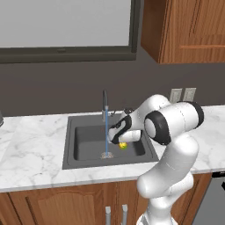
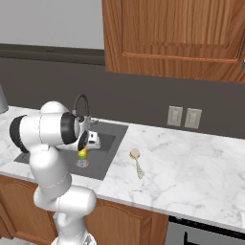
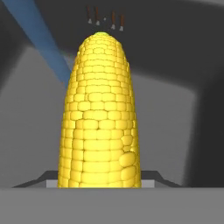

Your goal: Turn on the sink faucet. Then move the corn from the counter to the sink. Turn off the sink. Move the vegetable from the sink to the pot next to the stove. Finally move the pot to the front right burner.

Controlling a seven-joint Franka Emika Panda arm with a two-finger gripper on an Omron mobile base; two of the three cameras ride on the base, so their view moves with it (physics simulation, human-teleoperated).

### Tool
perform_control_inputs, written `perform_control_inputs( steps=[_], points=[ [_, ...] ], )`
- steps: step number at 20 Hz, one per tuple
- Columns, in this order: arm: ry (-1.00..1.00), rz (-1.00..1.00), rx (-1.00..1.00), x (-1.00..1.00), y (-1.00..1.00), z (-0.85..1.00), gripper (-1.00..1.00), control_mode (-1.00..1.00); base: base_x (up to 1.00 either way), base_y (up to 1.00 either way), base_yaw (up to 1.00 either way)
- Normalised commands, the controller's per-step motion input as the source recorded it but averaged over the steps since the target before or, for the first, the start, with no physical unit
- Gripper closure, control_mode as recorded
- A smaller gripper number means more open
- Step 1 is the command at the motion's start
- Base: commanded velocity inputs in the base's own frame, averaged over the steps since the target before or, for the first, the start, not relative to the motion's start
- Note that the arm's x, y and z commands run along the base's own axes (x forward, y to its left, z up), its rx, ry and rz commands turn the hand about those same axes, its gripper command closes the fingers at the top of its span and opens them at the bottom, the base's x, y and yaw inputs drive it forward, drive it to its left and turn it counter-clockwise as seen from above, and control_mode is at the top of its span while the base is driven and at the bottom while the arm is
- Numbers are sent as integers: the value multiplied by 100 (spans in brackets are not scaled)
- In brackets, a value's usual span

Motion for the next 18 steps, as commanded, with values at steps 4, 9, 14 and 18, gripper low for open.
perform_control_inputs(
  steps=[4, 9, 14, 18],
  points=[
    [0, 8, 0, 27, 1, -32, 100, -100, 0, 0, 0],
    [0, 5, 0, 26, 5, -31, 100, -100, 0, 0, 0],
    [0, 5, 0, 24, 6, -34, 100, -100, 0, 0, 0],
    [1, 6, 0, 24, 5, -33, 100, -100, 0, 0, 0]
  ],
)
